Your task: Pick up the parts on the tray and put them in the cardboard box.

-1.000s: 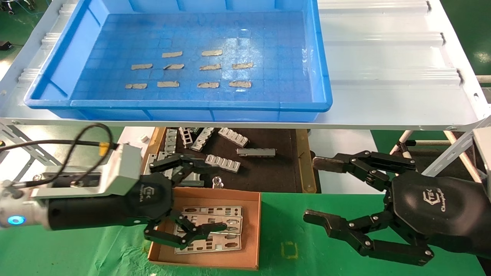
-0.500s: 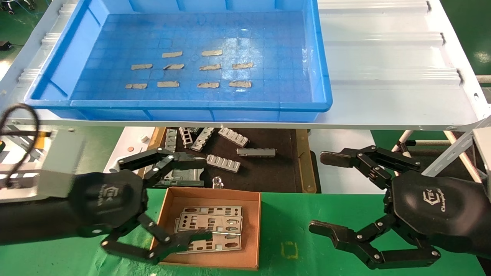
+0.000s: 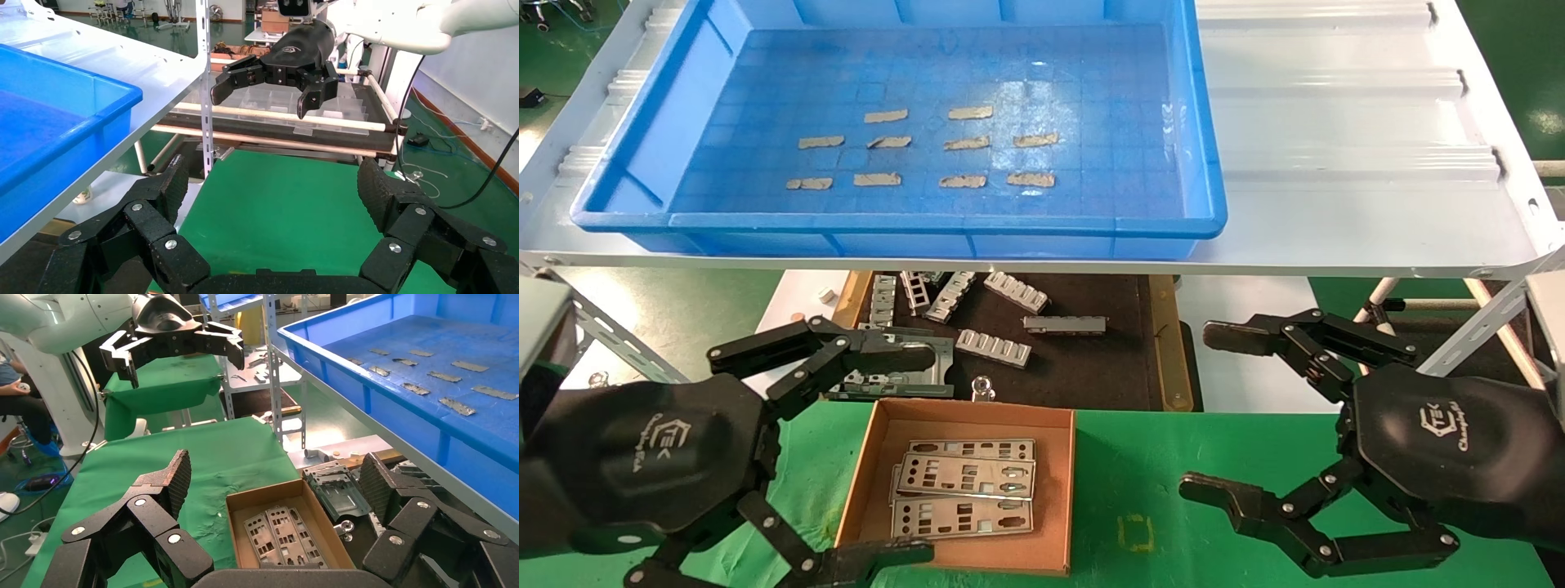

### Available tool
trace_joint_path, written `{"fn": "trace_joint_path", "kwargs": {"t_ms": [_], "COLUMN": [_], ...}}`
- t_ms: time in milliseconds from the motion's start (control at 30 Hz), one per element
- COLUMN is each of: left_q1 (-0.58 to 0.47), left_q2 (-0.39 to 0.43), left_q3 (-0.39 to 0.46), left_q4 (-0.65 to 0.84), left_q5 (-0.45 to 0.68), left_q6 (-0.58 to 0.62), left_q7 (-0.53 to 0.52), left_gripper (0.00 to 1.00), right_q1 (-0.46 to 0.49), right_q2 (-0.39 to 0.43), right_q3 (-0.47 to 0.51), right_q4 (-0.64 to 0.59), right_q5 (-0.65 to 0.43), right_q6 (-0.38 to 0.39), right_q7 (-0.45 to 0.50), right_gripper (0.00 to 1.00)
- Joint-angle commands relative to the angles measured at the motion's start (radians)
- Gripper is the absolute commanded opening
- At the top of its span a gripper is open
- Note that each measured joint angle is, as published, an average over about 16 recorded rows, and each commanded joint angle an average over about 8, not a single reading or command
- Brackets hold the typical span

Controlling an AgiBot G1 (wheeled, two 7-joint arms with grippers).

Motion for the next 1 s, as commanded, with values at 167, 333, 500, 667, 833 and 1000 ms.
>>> {"fn": "trace_joint_path", "kwargs": {"t_ms": [167,333,500,667,833,1000], "left_q1": [0.0,-0.004,-0.006,-0.008,-0.009,-0.009], "left_q2": [0.0,0.004,0.006,0.007,0.008,0.008], "left_q3": [0.001,0.006,0.01,0.012,0.014,0.015], "left_q4": [0.001,0.007,0.011,0.014,0.016,0.017], "left_q5": [0.0,0.004,0.007,0.009,0.01,0.011], "left_q6": [0.0,-0.001,-0.003,-0.004,-0.004,-0.004], "left_q7": [0.001,0.004,0.006,0.008,0.009,0.009], "left_gripper": [1.0,1.0,1.0,1.0,1.0,1.0], "right_q1": [0.0,0.0,0.0,0.0,0.0,0.0], "right_q2": [0.0,0.0,0.0,0.0,0.0,0.0], "right_q3": [0.0,0.0,0.0,0.0,0.0,0.0], "right_q4": [0.0,0.0,0.0,0.0,0.0,0.0], "right_q5": [0.0,0.0,0.0,0.0,0.0,0.0], "right_q6": [0.0,0.0,0.0,0.0,0.0,0.0], "right_q7": [0.0,0.0,0.0,0.0,0.0,0.0], "right_gripper": [1.0,1.0,1.0,1.0,1.0,1.0]}}
